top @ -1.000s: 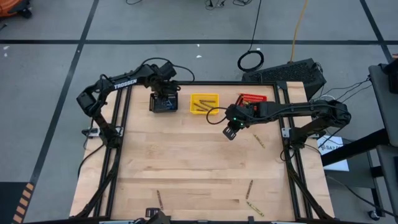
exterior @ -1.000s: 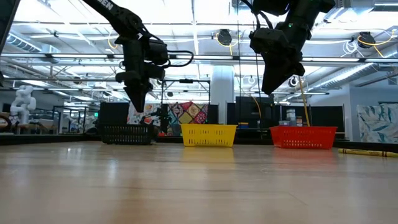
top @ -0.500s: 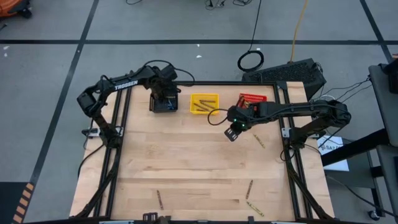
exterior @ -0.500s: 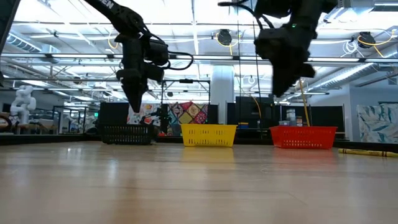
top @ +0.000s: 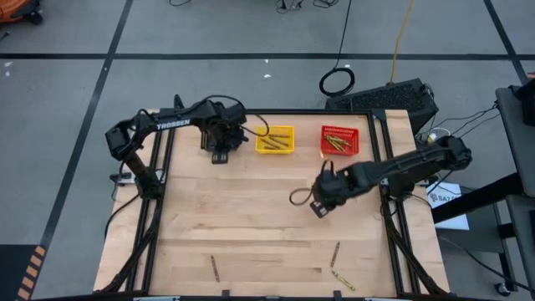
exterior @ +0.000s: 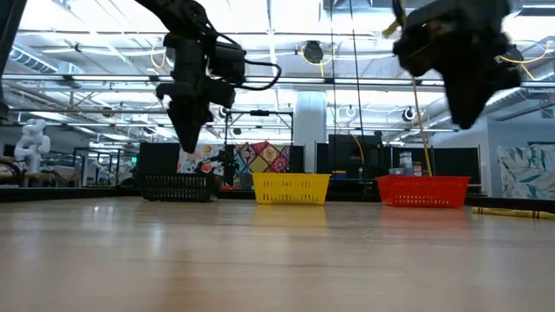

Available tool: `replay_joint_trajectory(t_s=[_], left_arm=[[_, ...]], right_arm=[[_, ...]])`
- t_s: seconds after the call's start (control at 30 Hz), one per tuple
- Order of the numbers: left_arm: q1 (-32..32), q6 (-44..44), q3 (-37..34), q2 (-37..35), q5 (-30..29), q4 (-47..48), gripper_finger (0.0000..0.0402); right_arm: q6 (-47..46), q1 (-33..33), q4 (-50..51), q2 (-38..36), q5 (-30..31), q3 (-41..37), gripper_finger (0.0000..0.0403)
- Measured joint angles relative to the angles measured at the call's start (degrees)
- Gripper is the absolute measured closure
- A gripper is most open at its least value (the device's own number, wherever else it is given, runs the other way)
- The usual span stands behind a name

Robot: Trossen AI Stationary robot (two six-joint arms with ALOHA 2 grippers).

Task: Sort crayons
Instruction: Put the brown crayon into the yellow bin

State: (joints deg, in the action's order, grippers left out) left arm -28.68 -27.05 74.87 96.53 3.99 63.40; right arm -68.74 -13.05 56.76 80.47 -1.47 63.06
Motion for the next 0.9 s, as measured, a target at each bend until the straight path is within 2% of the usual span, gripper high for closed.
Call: replay_joint_trajectory(t_s=[0.23, 0.4, 0.5, 0.6, 0.77, 0.9], left_arm=[[4.9, 1.3, 0.0, 0.0, -0.2, 2.6, 0.0316], [7.8, 1.5, 0.0, 0.0, -1.4, 3.7, 0.0316], [8.9, 1.5, 0.0, 0.0, -1.4, 3.7, 0.0316], [9.5, 1.5, 0.0, 0.0, -1.5, 3.6, 0.0316], [9.7, 1.4, 0.0, 0.0, -1.5, 3.6, 0.0316], [9.7, 1.4, 0.0, 0.0, -1.5, 3.6, 0.0316]], right_arm=[[-18.1, -9.9, 0.0, 0.0, 2.2, 0.0, 0.0337], [-31.7, -15.4, -1.6, 0.5, 7.7, 0.0, 0.0337], [-36.8, -17.9, -4.7, 1.6, 10.7, 0.0, 0.0337], [-36.5, -19.3, -9.6, 3.1, 12.1, 0.0, 0.0337], [-27.4, -19.5, -14.8, 4.7, 11.9, 0.0, 0.0337], [-23.4, -19.2, -20.0, 5.5, 10.5, 0.0, 0.0337]])
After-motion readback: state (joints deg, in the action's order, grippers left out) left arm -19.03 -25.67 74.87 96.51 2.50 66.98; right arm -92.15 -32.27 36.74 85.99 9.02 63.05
